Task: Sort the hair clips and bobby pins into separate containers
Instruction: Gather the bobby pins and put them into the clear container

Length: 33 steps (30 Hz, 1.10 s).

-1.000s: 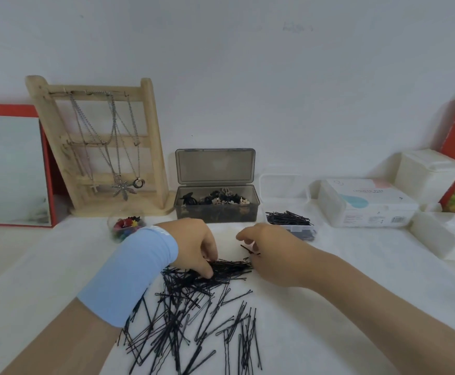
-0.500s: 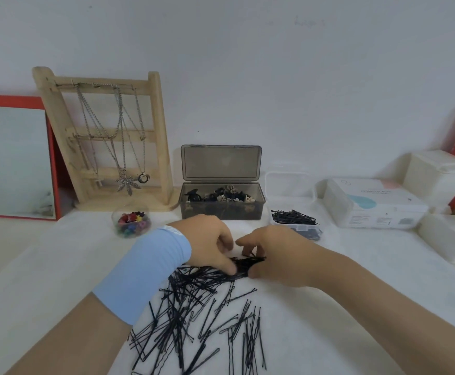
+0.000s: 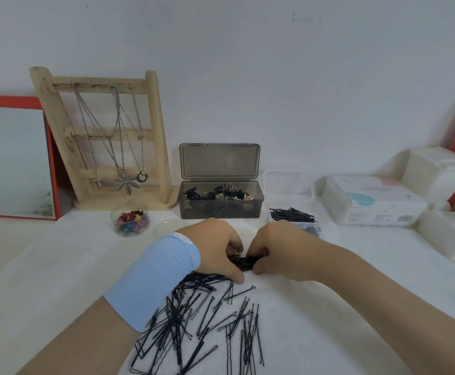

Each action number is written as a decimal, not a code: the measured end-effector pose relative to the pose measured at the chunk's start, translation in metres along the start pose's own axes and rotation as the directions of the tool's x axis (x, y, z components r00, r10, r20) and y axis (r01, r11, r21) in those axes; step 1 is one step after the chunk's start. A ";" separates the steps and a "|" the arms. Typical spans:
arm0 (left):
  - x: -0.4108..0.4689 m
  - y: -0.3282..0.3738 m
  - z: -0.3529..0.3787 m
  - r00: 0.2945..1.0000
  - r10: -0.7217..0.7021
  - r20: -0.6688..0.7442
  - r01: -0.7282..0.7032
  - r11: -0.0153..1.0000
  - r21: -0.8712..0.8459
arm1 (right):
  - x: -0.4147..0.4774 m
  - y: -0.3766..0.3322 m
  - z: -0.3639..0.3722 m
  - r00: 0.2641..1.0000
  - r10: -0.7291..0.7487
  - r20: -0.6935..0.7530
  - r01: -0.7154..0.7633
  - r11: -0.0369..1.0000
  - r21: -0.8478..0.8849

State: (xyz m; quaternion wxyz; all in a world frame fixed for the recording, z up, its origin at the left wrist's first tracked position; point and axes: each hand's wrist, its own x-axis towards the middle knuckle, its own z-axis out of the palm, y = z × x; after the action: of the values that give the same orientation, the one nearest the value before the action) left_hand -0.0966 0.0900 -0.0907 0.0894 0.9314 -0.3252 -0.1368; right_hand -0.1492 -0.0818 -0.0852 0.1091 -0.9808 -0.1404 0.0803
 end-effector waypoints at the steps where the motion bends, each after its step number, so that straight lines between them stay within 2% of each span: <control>1: 0.001 0.000 0.002 1.000 0.011 -0.018 -0.011 1.000 0.005 | 0.000 0.001 0.000 1.000 -0.010 -0.007 0.010 1.000 0.001; 8: 0.004 -0.001 0.005 0.992 0.055 -0.111 -0.064 0.995 -0.076 | 0.006 0.002 0.004 0.999 -0.027 -0.031 0.023 0.993 -0.118; 14: 0.003 0.002 0.003 0.995 0.030 -0.094 -0.036 0.997 -0.062 | 0.007 0.008 0.008 0.999 -0.025 -0.043 0.022 0.997 -0.080; 19: 0.001 0.004 0.004 0.992 0.036 -0.121 -0.051 0.991 -0.122 | 0.007 0.003 0.006 0.999 -0.030 -0.015 0.026 0.980 -0.198; 26: -0.011 0.000 -0.021 0.997 -0.077 0.001 0.077 0.996 0.038 | -0.007 0.008 -0.030 0.998 -0.022 -0.057 0.009 0.976 -0.218; 30: -0.005 0.019 -0.035 0.980 -0.013 -0.200 -0.024 0.983 -0.180 | -0.013 0.022 -0.052 0.985 0.007 -0.170 -0.017 0.998 -0.059; 33: 0.017 0.037 -0.036 0.945 0.051 -0.323 -0.113 0.978 -0.176 | -0.014 0.036 -0.060 0.975 0.060 -0.216 -0.067 0.998 -0.024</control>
State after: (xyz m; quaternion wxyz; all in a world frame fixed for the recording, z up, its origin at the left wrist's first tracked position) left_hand -0.0939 0.0534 -0.0511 0.2355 0.9139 -0.3304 -0.0125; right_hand -0.1422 -0.1315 -0.0341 0.1060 -0.9892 -0.0977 -0.0252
